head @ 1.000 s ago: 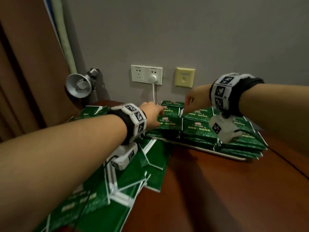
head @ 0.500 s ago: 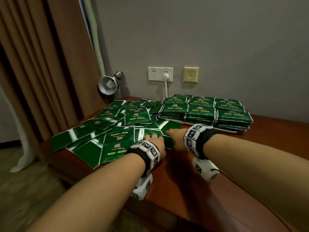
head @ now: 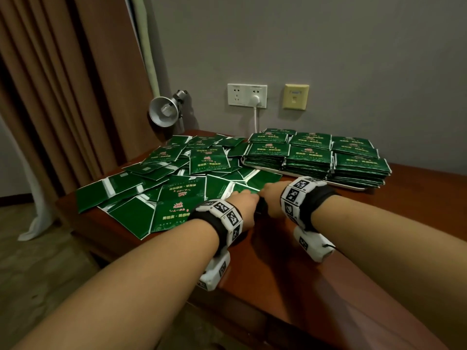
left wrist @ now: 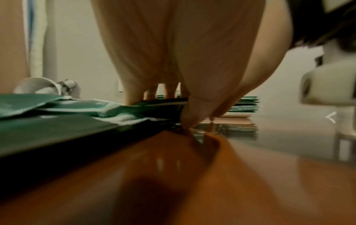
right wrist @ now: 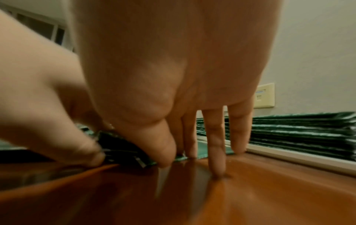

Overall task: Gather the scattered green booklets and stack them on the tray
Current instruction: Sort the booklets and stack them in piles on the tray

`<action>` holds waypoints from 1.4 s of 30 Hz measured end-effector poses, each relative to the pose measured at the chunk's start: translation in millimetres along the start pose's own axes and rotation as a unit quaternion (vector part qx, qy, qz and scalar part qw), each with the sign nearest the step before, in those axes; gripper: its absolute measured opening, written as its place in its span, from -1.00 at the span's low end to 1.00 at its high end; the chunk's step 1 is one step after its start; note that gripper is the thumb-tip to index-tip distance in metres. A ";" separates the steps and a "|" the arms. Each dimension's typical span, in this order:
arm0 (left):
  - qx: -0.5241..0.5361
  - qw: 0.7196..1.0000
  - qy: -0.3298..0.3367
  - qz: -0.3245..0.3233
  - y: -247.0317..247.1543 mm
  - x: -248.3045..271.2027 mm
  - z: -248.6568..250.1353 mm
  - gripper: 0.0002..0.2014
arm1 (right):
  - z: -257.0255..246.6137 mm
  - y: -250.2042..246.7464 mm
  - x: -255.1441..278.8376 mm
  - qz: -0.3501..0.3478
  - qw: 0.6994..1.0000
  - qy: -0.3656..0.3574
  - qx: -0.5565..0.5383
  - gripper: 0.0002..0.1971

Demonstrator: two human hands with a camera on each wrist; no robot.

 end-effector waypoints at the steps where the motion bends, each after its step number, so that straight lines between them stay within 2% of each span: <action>1: -0.001 1.000 0.013 0.000 -0.7 1.8 4.1 -0.67 | 1.1 2.7 2.9 -0.007 1.000 0.007 0.008 -0.78; 6: 0.026 0.995 0.092 0.022 -3.7 16.8 20.6 -0.68 | 14.0 18.6 27.9 -0.040 0.999 0.019 -0.006 -0.73; 8: 0.089 0.989 0.112 0.030 -2.8 24.3 23.9 -0.67 | 19.5 28.6 40.7 -0.053 0.998 0.019 -0.023 -0.71; 12: 0.235 0.960 0.145 0.044 -3.9 36.1 31.6 -0.68 | 36.8 46.1 73.3 -0.083 0.995 0.016 -0.053 -0.65; 14: 0.290 0.943 0.151 0.060 -5.6 38.3 28.9 -0.70 | 50.5 51.7 83.3 -0.068 0.994 0.034 -0.073 -0.61; 16: 0.327 0.927 0.153 0.098 -6.5 39.9 21.6 -0.78 | 60.6 58.7 87.5 -0.055 0.993 0.064 -0.079 -0.37; 18: 0.350 0.916 0.129 0.144 -6.9 42.0 11.5 -0.82 | 63.2 68.6 89.0 -0.099 0.990 0.081 -0.057 -0.08; 20: 0.339 0.916 0.090 0.194 -9.9 43.1 2.4 -0.85 | 59.7 74.5 89.7 -0.139 0.986 0.088 -0.027 0.05; 22: 0.278 0.935 0.043 0.215 -14.3 42.8 -2.2 -0.91 | 55.8 75.4 87.3 -0.149 0.985 0.087 -0.010 0.01; 24: 0.224 0.952 0.004 0.208 -17.3 40.7 -2.9 -0.96 | 53.5 73.9 84.5 -0.133 0.988 0.077 -0.005 -0.14; 26: 0.235 0.952 -0.010 0.195 -17.6 37.8 -2.8 -0.96 | 51.8 71.8 84.3 -0.100 0.993 0.067 0.012 -0.25; 30: 0.324 0.932 0.013 0.161 -14.1 32.5 1.1 -0.93 | 46.5 70.8 87.6 -0.038 0.996 0.052 0.063 -0.22; 32: 0.289 0.946 0.004 0.143 -10.1 31.1 3.5 -0.96 | 44.5 65.3 90.2 -0.010 0.997 0.047 0.066 -0.31; 36: 0.168 0.975 -0.059 0.136 -8.9 32.7 7.6 -0.78 | 52.0 50.4 89.1 0.070 0.995 0.051 -0.043 -0.43; 40: 0.054 0.985 -0.109 0.121 -10.9 36.1 17.2 -0.59 | 58.0 42.8 81.9 0.113 0.969 0.050 -0.216 -0.45; 42: 0.029 0.989 -0.108 0.093 -5.8 35.2 25.3 -0.53 | 59.6 41.9 77.4 0.121 0.965 0.068 -0.223 -0.45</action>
Point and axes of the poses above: each hand's wrist, its own x-axis away from the middle knuckle, its own y-axis out of the palm, z = x × y, the point moved 4 cm from there along -x, towards the middle knuckle, and after that the axes turned 10 degrees about -z, right-handed, at the moved point
